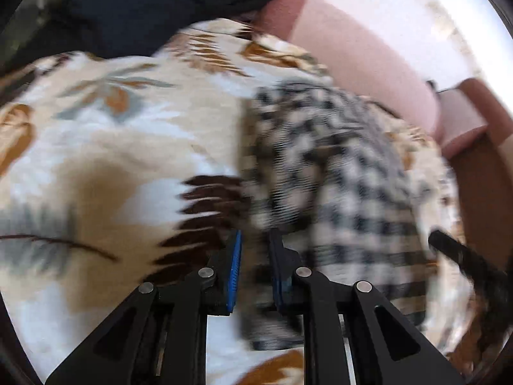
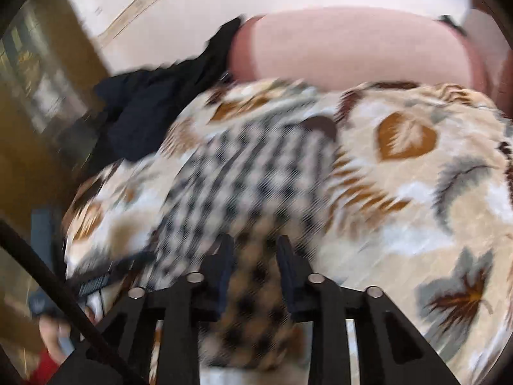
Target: Fold large clothes
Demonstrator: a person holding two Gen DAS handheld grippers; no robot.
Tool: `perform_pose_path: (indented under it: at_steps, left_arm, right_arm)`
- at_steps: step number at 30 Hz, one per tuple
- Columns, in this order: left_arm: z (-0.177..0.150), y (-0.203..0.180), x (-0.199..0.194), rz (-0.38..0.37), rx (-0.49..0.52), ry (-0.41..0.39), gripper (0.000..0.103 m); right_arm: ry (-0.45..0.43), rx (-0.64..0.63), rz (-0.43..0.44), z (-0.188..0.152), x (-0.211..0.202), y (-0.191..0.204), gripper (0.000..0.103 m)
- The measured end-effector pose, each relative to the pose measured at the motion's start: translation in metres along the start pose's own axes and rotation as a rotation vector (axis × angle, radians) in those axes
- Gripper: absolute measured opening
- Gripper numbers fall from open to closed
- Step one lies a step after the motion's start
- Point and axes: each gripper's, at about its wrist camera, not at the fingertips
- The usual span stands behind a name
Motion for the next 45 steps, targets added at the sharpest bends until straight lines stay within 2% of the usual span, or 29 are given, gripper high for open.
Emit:
perform_pose_path:
  at_steps: [1, 4, 9, 13, 15, 18, 20, 26, 28, 30, 32, 35, 36, 38, 40, 42, 45]
  left_arm:
    - [-0.002, 0.006, 0.0, 0.022, -0.01, 0.011, 0.016]
    - [-0.007, 0.024, -0.004, 0.024, -0.067, 0.023, 0.015]
    - [-0.008, 0.042, -0.032, 0.013, -0.118, -0.046, 0.016]
    - [-0.005, 0.05, -0.049, 0.022, -0.156, -0.098, 0.016]
    - [-0.003, 0.051, -0.053, 0.038, -0.162, -0.118, 0.017]
    - [-0.002, 0.052, -0.06, 0.072, -0.162, -0.15, 0.028]
    - [0.0, 0.053, -0.067, 0.092, -0.159, -0.177, 0.035]
    - [0.002, 0.056, -0.092, 0.133, -0.163, -0.259, 0.045]
    - [0.002, 0.051, -0.098, 0.169, -0.137, -0.292, 0.045]
    - [0.0, 0.041, -0.103, 0.229, -0.081, -0.326, 0.048]
    - [-0.003, 0.028, -0.107, 0.301, -0.011, -0.367, 0.055]
    - [-0.008, 0.012, -0.116, 0.376, 0.07, -0.441, 0.067]
    - [-0.011, 0.005, -0.122, 0.393, 0.097, -0.481, 0.071]
    - [-0.017, -0.007, -0.131, 0.398, 0.136, -0.555, 0.085]
    - [-0.026, -0.019, -0.142, 0.398, 0.161, -0.625, 0.086]
    - [-0.034, -0.029, -0.149, 0.394, 0.174, -0.659, 0.087]
    - [-0.048, -0.041, -0.152, 0.369, 0.205, -0.65, 0.087]
  right_arm:
    - [0.02, -0.023, -0.008, -0.01, 0.009, 0.008, 0.028]
    - [0.032, -0.038, -0.075, -0.033, 0.031, 0.02, 0.028]
    - [-0.014, -0.13, -0.144, -0.035, 0.011, 0.042, 0.029]
    - [-0.079, -0.123, -0.08, -0.023, -0.008, 0.064, 0.029]
    - [-0.062, -0.112, -0.051, -0.011, 0.004, 0.08, 0.029]
    - [0.035, -0.073, 0.054, -0.006, 0.034, 0.1, 0.029]
    - [0.115, -0.053, 0.136, -0.016, 0.053, 0.114, 0.03]
    - [0.142, -0.214, 0.232, -0.061, 0.044, 0.152, 0.033]
    - [0.112, -0.229, 0.215, -0.07, 0.034, 0.154, 0.033]
    - [0.115, -0.206, 0.245, -0.076, 0.024, 0.146, 0.033]
    - [0.089, -0.19, 0.225, -0.084, 0.009, 0.133, 0.033]
    - [0.002, -0.209, 0.127, -0.095, -0.017, 0.113, 0.035]
    - [-0.032, -0.21, 0.072, -0.1, -0.028, 0.103, 0.039]
    - [-0.071, -0.198, 0.006, -0.107, -0.04, 0.086, 0.048]
    - [-0.102, -0.159, -0.058, -0.117, -0.052, 0.064, 0.051]
    - [-0.112, -0.126, -0.097, -0.123, -0.056, 0.048, 0.051]
    - [-0.129, -0.091, -0.174, -0.139, -0.062, 0.024, 0.052]
Point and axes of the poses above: each gripper's, at about its wrist camera, not at the fingertips, and x roughly the way its jaws point, y to its left, z to its top, and after that the axes turned 14 degrees about -z, right-handed
